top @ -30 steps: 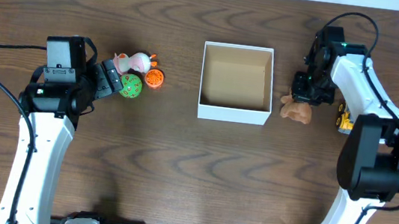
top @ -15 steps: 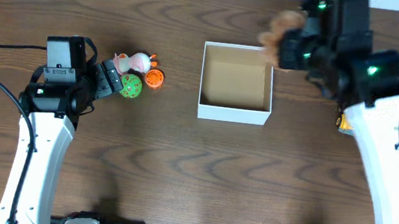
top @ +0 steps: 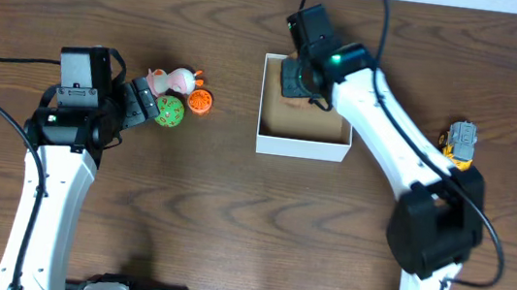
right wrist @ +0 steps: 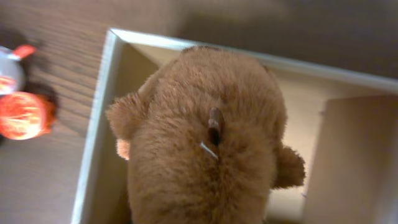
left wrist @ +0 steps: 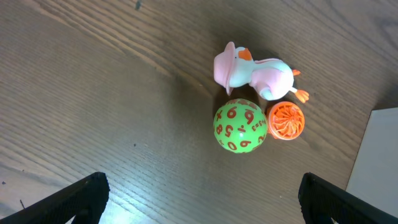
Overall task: Pack container
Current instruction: 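Carry the bear left and drop it into the white box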
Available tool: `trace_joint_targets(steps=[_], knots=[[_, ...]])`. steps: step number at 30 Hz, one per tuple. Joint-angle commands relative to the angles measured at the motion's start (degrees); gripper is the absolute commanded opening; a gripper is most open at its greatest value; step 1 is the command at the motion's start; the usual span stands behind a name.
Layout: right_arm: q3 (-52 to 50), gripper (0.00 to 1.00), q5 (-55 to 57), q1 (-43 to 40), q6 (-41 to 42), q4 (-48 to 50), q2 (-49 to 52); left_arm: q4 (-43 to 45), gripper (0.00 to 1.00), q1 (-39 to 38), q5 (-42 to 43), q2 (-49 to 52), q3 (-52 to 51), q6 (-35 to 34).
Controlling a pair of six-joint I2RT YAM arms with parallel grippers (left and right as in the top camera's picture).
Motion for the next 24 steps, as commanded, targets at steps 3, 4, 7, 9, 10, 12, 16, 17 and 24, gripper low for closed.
trace_joint_targets(steps=[3,4,7,9,10,12,16,17,24], knots=[[-0.1,0.04,-3.2,0.3,1.0,2.1,3.3,0.0,0.98,0.3,-0.5,0.2,0.9,0.6],[-0.1,0.04,-3.2,0.3,1.0,2.3,3.9,0.0,0.98,0.3,-0.5,0.2,0.9,0.6],[-0.1,0.09,-3.7,0.3,1.2,2.6,5.3,0.0,0.98,0.3,-0.5,0.2,0.9,0.6],[-0.1,0.12,-3.9,0.5,1.2,3.0,5.8,0.0,0.98,0.3,-0.5,0.2,0.9,0.6],[-0.1,0.16,-3.9,0.6,1.2,3.1,6.0,0.0,0.98,0.3,-0.5,0.2,0.9,0.6],[-0.1,0.24,-4.0,0.9,1.1,3.2,6.0,0.0,0.98,0.3,-0.5,0.2,0.9,0.6],[0.0,0.4,-4.5,1.2,-1.0,3.8,6.0,0.0,0.98,0.3,-0.5,0.2,0.9,0.6],[0.0,0.41,-4.5,1.3,-1.5,3.7,5.9,0.0,0.98,0.3,-0.5,0.2,0.9,0.6],[0.0,0.59,-4.3,1.2,-1.9,3.6,3.8,0.0,0.98,0.3,-0.5,0.2,0.9,0.6]])
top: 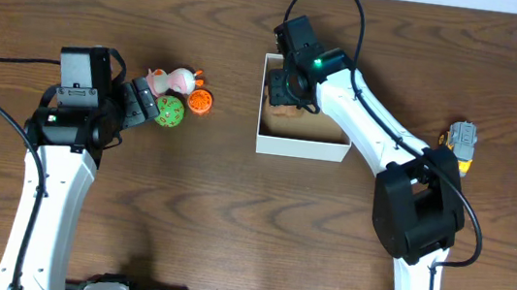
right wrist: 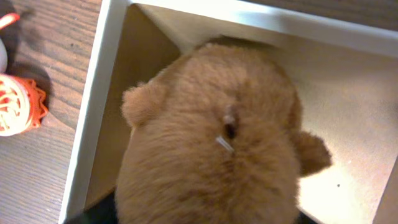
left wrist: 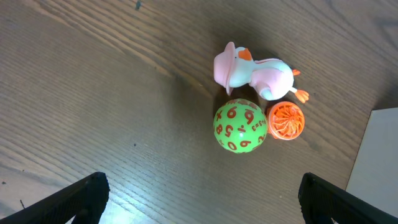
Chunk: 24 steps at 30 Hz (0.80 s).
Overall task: Pack container
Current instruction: 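Carry the bear left and drop it into the white box, then move the right gripper to the yellow toy truck and grasp it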
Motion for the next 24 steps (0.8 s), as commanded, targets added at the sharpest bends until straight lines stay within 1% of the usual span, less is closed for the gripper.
trace_joint_targets(steps=[1,11,14,16,20,23,24], knots=[[0.2,0.61,0.0,0.4,-1.0,0.1,-2.1,0.0,0.98,0.3,-0.5,0.2,0.9,0.6],[0.2,0.74,0.5,0.0,-3.5,-0.8,-10.0,0.0,0.98,0.3,-0.4,0.2,0.9,0.6],[0.2,0.76,1.8,-1.0,-3.8,-2.7,-14.2,0.0,0.98,0.3,-0.5,0.2,0.9,0.6],[0.2,0.78,4.7,-2.6,-3.7,-5.6,-17.8,0.0,0.98,0.3,-0.5,0.2,0.9,0.6],[0.2,0.81,8.3,-8.7,-3.0,-13.0,-25.1,0.0,0.98,0.3,-0.5,0.2,0.9,0.6],[0.2,0.81,8.6,-16.7,-2.8,-18.4,-29.4,0.0,0.98,0.3,-0.5,0.2,0.9,0.6],[0.2,0.81,8.9,-20.6,-2.8,-20.2,-30.5,0.0,0.98,0.3,-0.5,0.2,0.9,0.6]])
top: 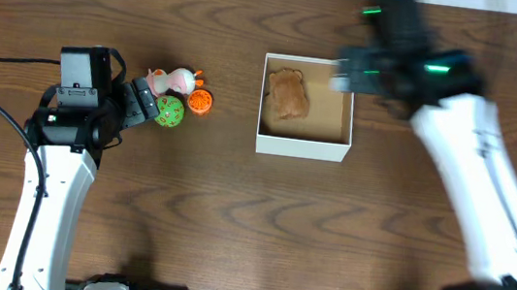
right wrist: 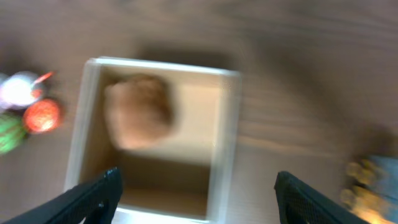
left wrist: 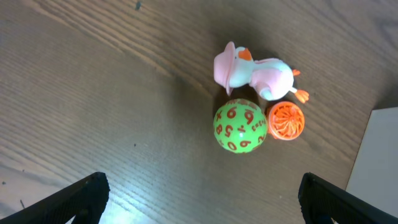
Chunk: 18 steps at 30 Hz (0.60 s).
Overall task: Pack container
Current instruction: 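Move the right gripper to the yellow toy truck and grasp it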
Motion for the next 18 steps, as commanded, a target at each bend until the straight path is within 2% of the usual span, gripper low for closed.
trace_joint_targets(steps=[1,4,8,12,16,18], knots=[[0.2,0.81,3.4,-10.4,0.1,-3.8,-3.7,0.0,0.98,0.3,-0.4,0.2,0.8,0.6],[0.1,0.84,3.0,-21.0,0.1,-8.0,-3.8,0.0,0.98,0.3,-0.4,0.2,0.8,0.6],[-2.6,0.84,-2.2,-29.4,-2.4,-9.4,-2.4,0.0,0.98,0.3,-0.4,0.2,0.8,0.6],[-10.4,0.85,-4.7,-33.1,-4.7,-3.9,-1.5,0.0,0.98,0.3,-0.4,0.2,0.8,0.6],[-18.7,0.89,-8.0,-33.2,-8.7,4.8,-0.3,0.0,0.98,0.3,-0.4,0.2,0.8,0.6],[-20.9,0.87,-9.9,-33.2,-8.7,7.9,0.7,0.0,0.98,0.3,-0.4,0.2,0.8,0.6]])
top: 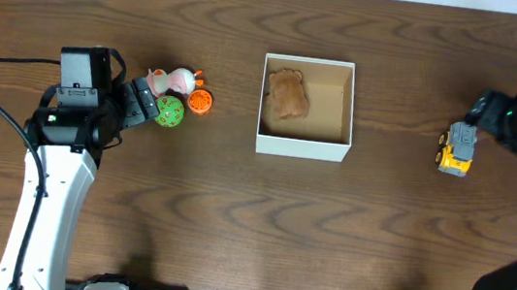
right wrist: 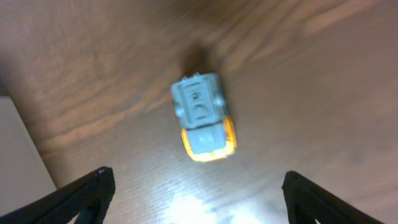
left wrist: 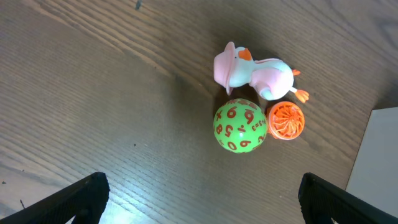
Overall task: Pack container
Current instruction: 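Move the right gripper to the yellow toy truck and grasp it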
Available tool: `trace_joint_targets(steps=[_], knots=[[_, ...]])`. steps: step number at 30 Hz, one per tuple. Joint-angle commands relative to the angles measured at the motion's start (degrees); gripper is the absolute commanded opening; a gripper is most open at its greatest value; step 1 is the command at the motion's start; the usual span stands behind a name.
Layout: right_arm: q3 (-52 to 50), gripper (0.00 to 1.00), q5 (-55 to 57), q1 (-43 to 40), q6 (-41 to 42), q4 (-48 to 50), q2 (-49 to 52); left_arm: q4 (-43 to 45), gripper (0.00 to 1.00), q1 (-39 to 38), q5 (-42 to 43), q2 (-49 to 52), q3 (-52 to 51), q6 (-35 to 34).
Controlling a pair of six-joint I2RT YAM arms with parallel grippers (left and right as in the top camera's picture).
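A white box (top: 302, 148) stands mid-table with a brown plush bear (top: 289, 95) lying in its left half. Left of it sit a pink duck (top: 170, 79) (left wrist: 252, 71), a green numbered ball (top: 170, 111) (left wrist: 240, 126) and an orange ball (top: 200, 102) (left wrist: 286, 121). A grey and yellow toy truck (top: 457, 148) (right wrist: 203, 117) lies at the right. My left gripper (left wrist: 199, 196) is open beside the three toys, short of the green ball. Above the truck my right gripper (right wrist: 196, 193) hangs open and holds nothing.
The box's white corner shows at the left edge of the right wrist view (right wrist: 18, 149) and at the right edge of the left wrist view (left wrist: 376, 149). A black cable runs to the left arm.
My right gripper has gone from over the box's right side to above the toy truck at the far right. The bear stays in the box. The left arm has not moved.
My right gripper held the brown bear over the box, then lower inside its left half. By the last earlier moment the bear lay in the box and the gripper was open, away to the right. Now it is over the truck. The left gripper stayed open by the toys.
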Motion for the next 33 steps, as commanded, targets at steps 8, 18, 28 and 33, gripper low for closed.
trace_joint_targets(steps=[8,18,28,33], knots=[[-4.0,0.85,0.4,-0.2,-2.7,4.1,7.9,0.0,0.98,0.3,-0.4,0.2,0.8,0.6],[-4.0,0.81,4.8,-0.3,-2.1,5.2,14.5,0.0,0.98,0.3,-0.4,0.2,0.8,0.6],[-4.2,0.72,4.8,-0.3,-2.1,6.2,15.1,0.0,0.98,0.3,-0.4,0.2,0.8,0.6],[-4.3,0.63,4.8,-0.3,-2.1,6.6,15.7,0.0,0.98,0.3,-0.4,0.2,0.8,0.6]])
